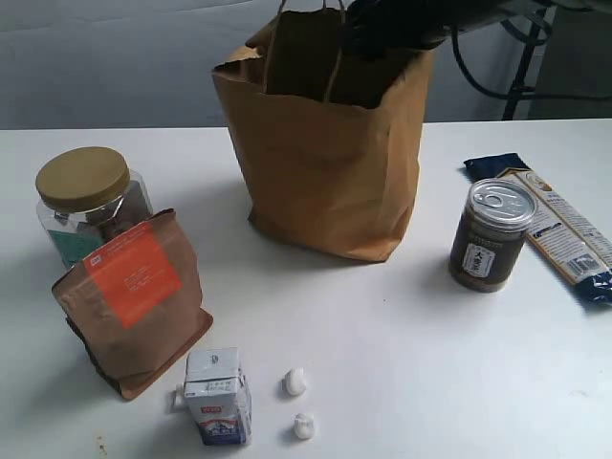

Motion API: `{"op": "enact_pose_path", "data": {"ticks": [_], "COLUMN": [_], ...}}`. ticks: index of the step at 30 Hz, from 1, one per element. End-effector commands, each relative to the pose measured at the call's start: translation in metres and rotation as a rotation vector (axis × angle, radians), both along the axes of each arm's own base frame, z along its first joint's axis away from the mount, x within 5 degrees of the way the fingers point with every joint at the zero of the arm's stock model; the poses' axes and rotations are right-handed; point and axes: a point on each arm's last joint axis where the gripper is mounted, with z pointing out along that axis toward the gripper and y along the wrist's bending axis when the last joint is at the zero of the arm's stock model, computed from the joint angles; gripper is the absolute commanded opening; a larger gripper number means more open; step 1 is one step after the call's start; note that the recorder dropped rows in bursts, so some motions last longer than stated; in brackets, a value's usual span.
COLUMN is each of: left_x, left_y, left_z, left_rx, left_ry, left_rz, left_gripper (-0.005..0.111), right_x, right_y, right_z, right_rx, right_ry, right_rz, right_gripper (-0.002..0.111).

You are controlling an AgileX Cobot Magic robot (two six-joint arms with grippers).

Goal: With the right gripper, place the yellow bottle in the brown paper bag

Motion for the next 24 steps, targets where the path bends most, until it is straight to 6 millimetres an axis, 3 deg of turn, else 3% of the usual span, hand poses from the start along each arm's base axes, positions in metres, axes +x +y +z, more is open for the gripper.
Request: {"op": "enact_pose_path", "data": {"ticks": [1,3,6,9,14,24], "left_x": [0.0,0.0,0.0,0.0,0.0,0.0], "left_y": [0.0,0.0,0.0,0.0,0.0,0.0], "left_z": [0.0,0.0,0.0,0.0,0.0,0.0], "left_rx": [-0.001,-0.001,-0.001,-0.001,-0.001,-0.001], "left_ry": [-0.007,-0.007,-0.007,-0.007,-0.007,-0.007], "left_rz": [-0.006,-0.006,-0.006,-0.006,-0.006,-0.006], "left_gripper": [0.0,0.0,0.0,0.0,0.0,0.0], "right_x": [-0.006,-0.019,-0.042,-0.069,-0.106,-0.196], "right_y": [-0.006,-0.012,-0.026,-0.042,-0.083,-0.145], "right_z": [0.017,0.034,0.072,0.095,0.076,0.067], "right_rx": [0.02,0.017,0.053,0.041,0.021,0.234], "right_ry": [-0.01,0.003,-0.045,-0.047,-0.091,-0.183], "right_rz": [0.002,0.029,0.047,0.081,0.003,-0.079], "right_gripper": [0.065,0.052,0.024,0.0,0.0,0.0]}}
